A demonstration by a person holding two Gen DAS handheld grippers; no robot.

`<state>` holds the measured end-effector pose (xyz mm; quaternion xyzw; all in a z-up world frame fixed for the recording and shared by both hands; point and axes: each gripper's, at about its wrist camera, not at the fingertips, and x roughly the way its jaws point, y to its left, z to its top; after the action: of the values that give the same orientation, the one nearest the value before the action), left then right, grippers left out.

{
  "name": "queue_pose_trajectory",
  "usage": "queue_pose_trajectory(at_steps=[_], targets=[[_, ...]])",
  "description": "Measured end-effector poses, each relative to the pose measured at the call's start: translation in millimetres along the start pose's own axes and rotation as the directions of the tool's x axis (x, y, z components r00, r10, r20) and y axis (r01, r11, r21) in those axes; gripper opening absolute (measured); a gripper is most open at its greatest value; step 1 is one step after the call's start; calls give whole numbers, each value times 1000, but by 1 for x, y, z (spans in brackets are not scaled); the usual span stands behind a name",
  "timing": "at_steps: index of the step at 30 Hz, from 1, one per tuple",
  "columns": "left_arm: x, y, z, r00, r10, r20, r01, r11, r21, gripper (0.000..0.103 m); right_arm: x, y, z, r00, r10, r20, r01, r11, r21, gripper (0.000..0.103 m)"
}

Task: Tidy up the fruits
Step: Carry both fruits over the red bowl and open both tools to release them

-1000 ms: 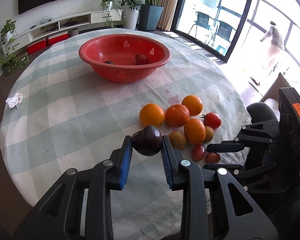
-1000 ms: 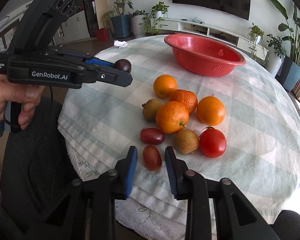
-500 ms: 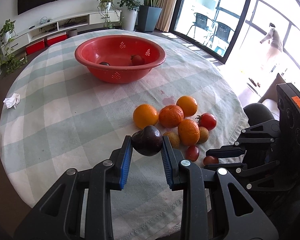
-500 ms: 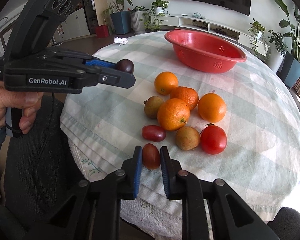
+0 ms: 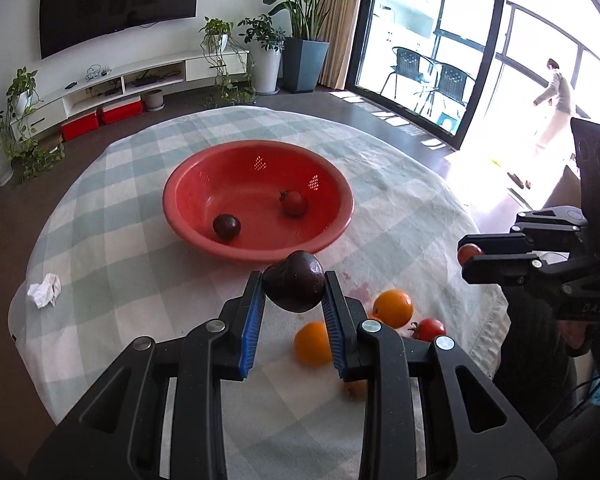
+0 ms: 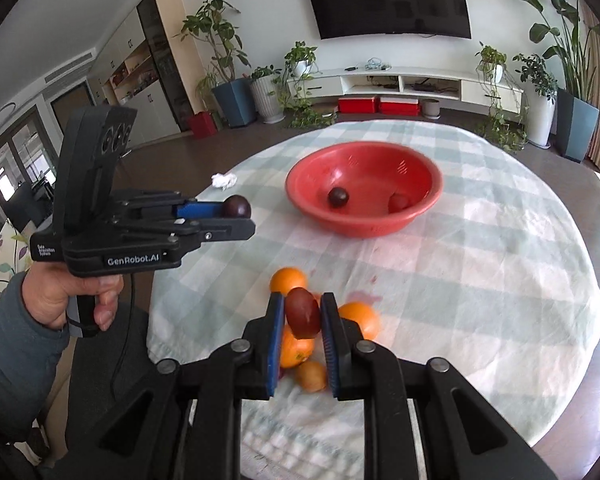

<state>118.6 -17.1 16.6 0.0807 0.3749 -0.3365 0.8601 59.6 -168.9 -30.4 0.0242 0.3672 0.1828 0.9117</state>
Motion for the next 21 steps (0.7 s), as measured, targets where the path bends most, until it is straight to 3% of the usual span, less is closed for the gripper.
queue_pose_trajectory(at_steps=[5, 10, 15, 21], targets=[[32, 3, 44, 999, 29, -25, -28, 998, 52, 27, 16, -27, 48, 1000, -17, 23, 17, 1000, 1, 20], [77, 7, 70, 994, 73, -79, -66, 994, 91, 27, 58, -52, 95, 1000, -4, -1, 4, 1000, 14, 20], [115, 13, 73, 985, 88, -149, -73, 992, 103, 27, 112, -71, 125, 997, 12, -77, -11, 1000, 19, 20], [146, 17, 66, 975, 82, -208, -59, 992, 116, 27, 163, -80, 131, 988, -11, -156, 9, 1000, -9, 20]])
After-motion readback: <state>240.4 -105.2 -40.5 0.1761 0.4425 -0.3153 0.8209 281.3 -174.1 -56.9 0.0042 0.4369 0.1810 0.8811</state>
